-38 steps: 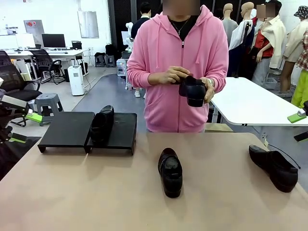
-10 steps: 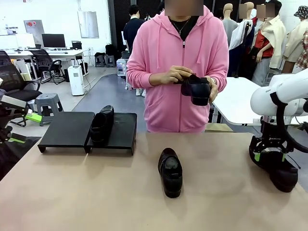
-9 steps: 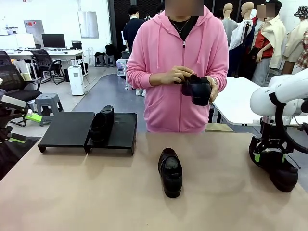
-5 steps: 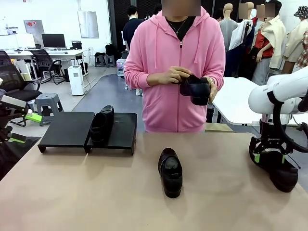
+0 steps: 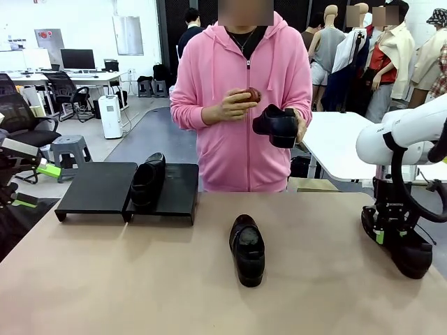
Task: Organize the shoes by placing them on the stand.
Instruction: Pick up one Shoe and place it in the middle of the table.
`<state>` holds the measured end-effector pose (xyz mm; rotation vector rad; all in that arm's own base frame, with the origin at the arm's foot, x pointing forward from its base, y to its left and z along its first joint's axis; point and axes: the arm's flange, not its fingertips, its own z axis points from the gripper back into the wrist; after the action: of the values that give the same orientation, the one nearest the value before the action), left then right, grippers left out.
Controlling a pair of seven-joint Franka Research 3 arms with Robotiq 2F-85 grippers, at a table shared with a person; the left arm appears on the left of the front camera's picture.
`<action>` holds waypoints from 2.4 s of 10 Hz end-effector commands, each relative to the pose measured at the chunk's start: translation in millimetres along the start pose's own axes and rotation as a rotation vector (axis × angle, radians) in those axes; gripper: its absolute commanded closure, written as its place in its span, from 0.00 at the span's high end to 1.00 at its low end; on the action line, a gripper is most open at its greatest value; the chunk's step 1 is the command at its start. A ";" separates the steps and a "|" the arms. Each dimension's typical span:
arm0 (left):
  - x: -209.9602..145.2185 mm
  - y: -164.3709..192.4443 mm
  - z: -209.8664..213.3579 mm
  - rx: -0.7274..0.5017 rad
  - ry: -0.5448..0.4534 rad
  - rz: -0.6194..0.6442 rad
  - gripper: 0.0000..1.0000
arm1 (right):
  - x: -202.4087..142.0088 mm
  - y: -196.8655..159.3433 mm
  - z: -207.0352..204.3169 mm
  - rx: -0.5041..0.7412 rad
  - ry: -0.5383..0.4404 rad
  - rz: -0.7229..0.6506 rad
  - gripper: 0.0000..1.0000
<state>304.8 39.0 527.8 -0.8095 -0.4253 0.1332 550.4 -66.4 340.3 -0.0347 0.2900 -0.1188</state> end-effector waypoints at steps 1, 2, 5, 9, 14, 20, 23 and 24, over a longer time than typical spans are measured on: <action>-1.4 0.7 2.0 0.006 0.005 -0.007 1.00 | 5.5 1.3 5.5 -0.019 0.016 0.011 0.00; -1.4 0.7 2.0 0.006 0.005 -0.007 1.00 | 4.6 2.3 4.8 -0.046 0.007 0.004 0.00; -1.4 0.7 2.0 0.006 0.005 -0.007 1.00 | 3.2 -1.2 6.3 -0.050 -0.019 -0.024 0.00; -1.4 0.7 2.0 0.006 0.005 -0.007 1.00 | -72.7 -41.9 85.3 0.207 -0.180 -0.062 0.00; -1.4 0.7 2.0 0.006 0.005 -0.007 1.00 | -218.7 -39.8 105.7 0.552 -0.311 0.261 0.00; -1.4 0.7 2.0 0.006 0.005 -0.007 1.00 | -223.8 43.1 108.9 0.435 -0.344 0.604 0.00; -1.4 0.7 2.0 0.006 0.005 -0.007 1.00 | -264.2 -21.4 134.6 0.413 -0.514 0.364 0.00; -1.4 0.7 2.0 0.006 0.005 -0.007 1.00 | -283.3 -55.4 129.0 0.458 -0.577 0.288 0.00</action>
<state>304.9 38.9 527.7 -0.8085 -0.4247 0.1334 334.9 -37.6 553.2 0.3957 -0.2237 0.2507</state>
